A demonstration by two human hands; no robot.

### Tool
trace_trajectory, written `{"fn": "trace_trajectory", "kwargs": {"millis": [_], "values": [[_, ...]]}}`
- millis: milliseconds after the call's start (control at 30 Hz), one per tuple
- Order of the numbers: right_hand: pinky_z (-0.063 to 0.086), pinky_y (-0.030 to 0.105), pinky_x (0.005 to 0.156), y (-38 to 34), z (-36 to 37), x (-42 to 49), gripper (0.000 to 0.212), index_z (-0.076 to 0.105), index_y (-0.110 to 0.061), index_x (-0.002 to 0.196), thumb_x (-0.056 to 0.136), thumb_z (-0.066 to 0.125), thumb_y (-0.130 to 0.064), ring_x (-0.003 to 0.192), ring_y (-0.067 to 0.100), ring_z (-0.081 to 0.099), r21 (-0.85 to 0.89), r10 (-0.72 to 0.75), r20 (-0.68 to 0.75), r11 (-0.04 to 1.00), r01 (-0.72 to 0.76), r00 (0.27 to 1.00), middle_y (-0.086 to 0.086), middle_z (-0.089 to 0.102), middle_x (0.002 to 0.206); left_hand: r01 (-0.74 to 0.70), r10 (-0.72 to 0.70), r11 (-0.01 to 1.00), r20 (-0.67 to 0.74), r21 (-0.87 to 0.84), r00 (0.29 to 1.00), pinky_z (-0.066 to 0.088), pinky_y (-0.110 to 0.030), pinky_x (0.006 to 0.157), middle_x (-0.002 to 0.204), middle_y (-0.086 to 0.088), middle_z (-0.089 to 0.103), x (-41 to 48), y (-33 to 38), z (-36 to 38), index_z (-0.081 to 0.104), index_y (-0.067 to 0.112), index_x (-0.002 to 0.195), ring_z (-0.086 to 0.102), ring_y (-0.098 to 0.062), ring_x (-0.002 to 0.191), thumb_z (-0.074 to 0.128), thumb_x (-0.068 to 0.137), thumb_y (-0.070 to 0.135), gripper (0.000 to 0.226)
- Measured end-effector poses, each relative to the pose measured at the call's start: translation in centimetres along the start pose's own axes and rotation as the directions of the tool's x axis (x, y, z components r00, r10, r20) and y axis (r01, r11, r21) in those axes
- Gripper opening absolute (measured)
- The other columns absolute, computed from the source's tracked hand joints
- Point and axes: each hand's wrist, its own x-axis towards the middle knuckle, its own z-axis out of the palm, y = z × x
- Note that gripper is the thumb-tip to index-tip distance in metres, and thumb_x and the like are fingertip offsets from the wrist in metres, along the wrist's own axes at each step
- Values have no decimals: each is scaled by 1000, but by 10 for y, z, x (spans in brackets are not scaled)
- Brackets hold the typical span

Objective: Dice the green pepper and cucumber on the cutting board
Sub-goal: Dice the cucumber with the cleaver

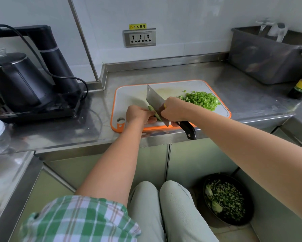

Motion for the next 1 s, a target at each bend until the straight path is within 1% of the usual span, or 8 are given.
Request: {"fn": "trace_trajectory", "kwargs": {"millis": [167, 433, 533, 700, 767, 867, 933, 1000], "values": [[41, 24, 46, -5, 0, 6, 18, 51, -1, 68, 85, 44, -2, 45, 20, 50, -10, -30, -15, 1000, 29, 999, 10, 55, 55, 13, -13, 1000, -7, -9, 1000, 60, -37, 77, 67, -14, 70, -2, 3, 0, 64, 6, 61, 71, -29, 68, 80, 74, 1, 21], [34, 24, 45, 0, 16, 20, 20, 40, -8, 65, 84, 46, -6, 53, 23, 48, -35, -46, -134, 998, 42, 990, 8, 49, 60, 36, -36, 999, 5, -7, 999, 61, -35, 69, 59, -11, 68, -1, 3, -1, 66, 3, 66, 67, -22, 48, 77, 75, -2, 14], [36, 23, 47, 9, 14, 21, 23, 41, -11, 65, 87, 47, -7, 63, 25, 51, 68, -4, -147, 998, 14, 989, 11, 54, 70, 15, -15, 1000, 11, -9, 1000, 60, -34, 70, 60, -10, 67, -2, 2, -1, 67, 1, 69, 66, -20, 48, 74, 78, -3, 12], [43, 29, 50, 20, 12, 19, 9, 48, 0, 81, 86, 40, 0, 46, 24, 51, 258, 47, -115, 966, -16, 992, 17, 58, 62, -8, 8, 1000, -2, -20, 1000, 60, -36, 68, 62, -11, 66, -3, 0, 0, 63, 3, 62, 66, -23, 48, 74, 77, -5, 20], [43, 30, 51, 17, 6, 14, 8, 48, 0, 86, 86, 40, 1, 47, 25, 51, 268, 25, -121, 963, 8, 992, 19, 58, 64, -29, 29, 1000, -8, -11, 1000, 60, -36, 66, 64, -12, 66, -4, 0, 0, 62, 5, 62, 66, -24, 50, 74, 76, -6, 22], [41, 21, 42, 11, -6, 5, 11, 48, 0, 83, 92, 42, -3, 39, 17, 49, 252, -15, -76, 967, 34, 997, 13, 54, 60, -55, 55, 998, -13, -3, 998, 60, -36, 61, 66, -11, 65, -4, -2, -1, 58, 8, 67, 65, -21, 46, 71, 78, -8, 23], [36, 17, 36, 8, -8, 0, 14, 47, -1, 80, 93, 41, -2, 32, 14, 46, 207, -18, -35, 978, 25, 999, 12, 54, 55, -69, 69, 998, -16, 1, 997, 60, -42, 67, 72, -13, 67, -2, -4, -1, 59, 11, 70, 68, -27, 55, 72, 77, -7, 23], [37, 19, 39, 5, -6, -3, 11, 49, 0, 84, 90, 39, 1, 36, 18, 47, 165, -25, -20, 986, 28, 999, 13, 55, 54, -88, 88, 996, -27, 32, 996, 60, -41, 68, 71, -12, 68, 2, -6, -1, 62, 13, 68, 69, -28, 61, 76, 74, -4, 23]]}}
